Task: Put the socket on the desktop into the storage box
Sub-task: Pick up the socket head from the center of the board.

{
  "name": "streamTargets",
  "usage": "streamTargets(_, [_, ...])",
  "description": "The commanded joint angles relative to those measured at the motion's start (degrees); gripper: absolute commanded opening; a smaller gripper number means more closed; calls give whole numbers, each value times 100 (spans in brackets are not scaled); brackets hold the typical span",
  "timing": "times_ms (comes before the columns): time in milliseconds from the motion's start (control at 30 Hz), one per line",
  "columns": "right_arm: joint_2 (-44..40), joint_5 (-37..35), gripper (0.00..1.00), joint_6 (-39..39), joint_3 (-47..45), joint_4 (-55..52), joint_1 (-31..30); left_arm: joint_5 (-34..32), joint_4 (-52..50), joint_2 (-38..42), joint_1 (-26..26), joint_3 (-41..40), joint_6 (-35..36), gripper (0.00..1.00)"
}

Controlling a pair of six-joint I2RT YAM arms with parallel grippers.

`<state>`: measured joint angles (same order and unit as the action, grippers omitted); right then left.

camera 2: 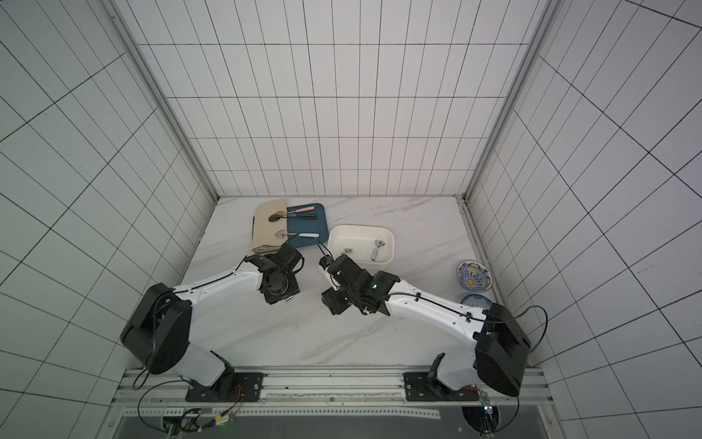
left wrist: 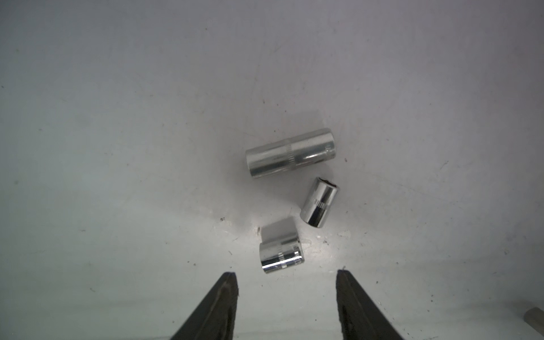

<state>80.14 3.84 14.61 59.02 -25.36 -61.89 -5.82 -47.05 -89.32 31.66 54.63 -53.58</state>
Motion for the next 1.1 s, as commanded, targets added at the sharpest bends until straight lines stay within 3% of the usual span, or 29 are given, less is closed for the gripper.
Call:
streamTargets(0, [-57, -111, 60, -20, 184, 63, -34, 52, 252, -115, -30, -65, -40, 56])
streamTargets(1067, [-161, -155, 59, 15, 114, 98, -34, -8, 479, -396, -72, -275, -78, 43])
